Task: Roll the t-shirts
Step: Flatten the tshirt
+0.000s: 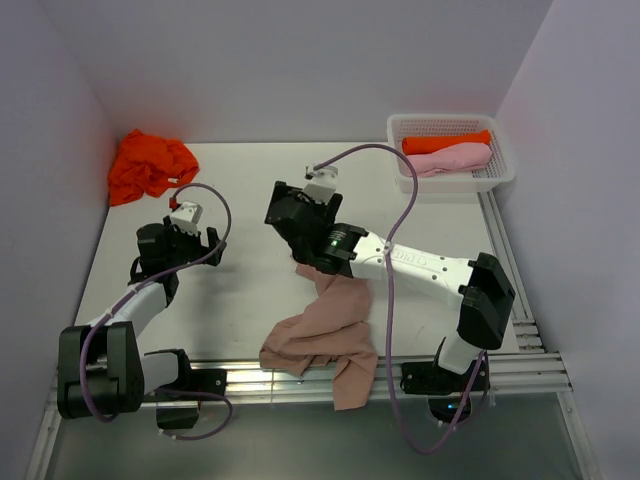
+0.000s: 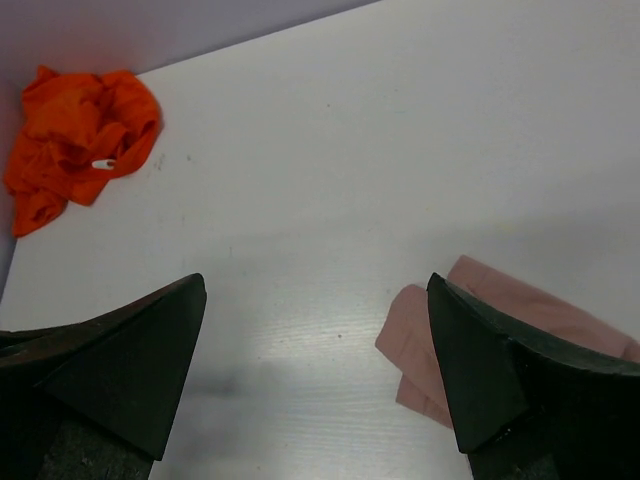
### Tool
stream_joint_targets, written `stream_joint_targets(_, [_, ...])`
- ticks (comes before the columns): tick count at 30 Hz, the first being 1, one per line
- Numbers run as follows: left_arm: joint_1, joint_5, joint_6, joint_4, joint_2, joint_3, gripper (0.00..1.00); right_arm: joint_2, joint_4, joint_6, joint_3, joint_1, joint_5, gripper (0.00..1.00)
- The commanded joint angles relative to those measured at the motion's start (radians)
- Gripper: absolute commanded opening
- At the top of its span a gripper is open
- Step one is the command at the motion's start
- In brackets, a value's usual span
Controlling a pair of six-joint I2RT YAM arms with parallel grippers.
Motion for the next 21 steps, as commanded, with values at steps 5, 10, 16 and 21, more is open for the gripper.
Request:
stream_joint_targets(5, [-0.004, 0.01, -0.001, 0.02, 0.004, 0.025, 0.91, -0.007, -0.159, 0.02, 0.057, -0.012, 0.013, 0.91])
stream_joint_targets(10, [-0.004, 0.01, -0.001, 0.017, 0.011, 0.031, 0.9, 0.046, -0.261, 0.01, 0.059, -0.012, -0.062, 0.88])
stream_joint_targets(16, [-0.004, 0.01, -0.001, 0.019, 0.011, 0.031, 0.9, 0.151, -0.358, 0.007, 0.093, -0.012, -0.131, 0.86])
stream_joint_targets(21, [-0.004, 0.011, -0.001, 0.016, 0.007, 0.031, 0.9, 0.205, -0.4, 0.039, 0.088, -0.039, -0.166, 0.84])
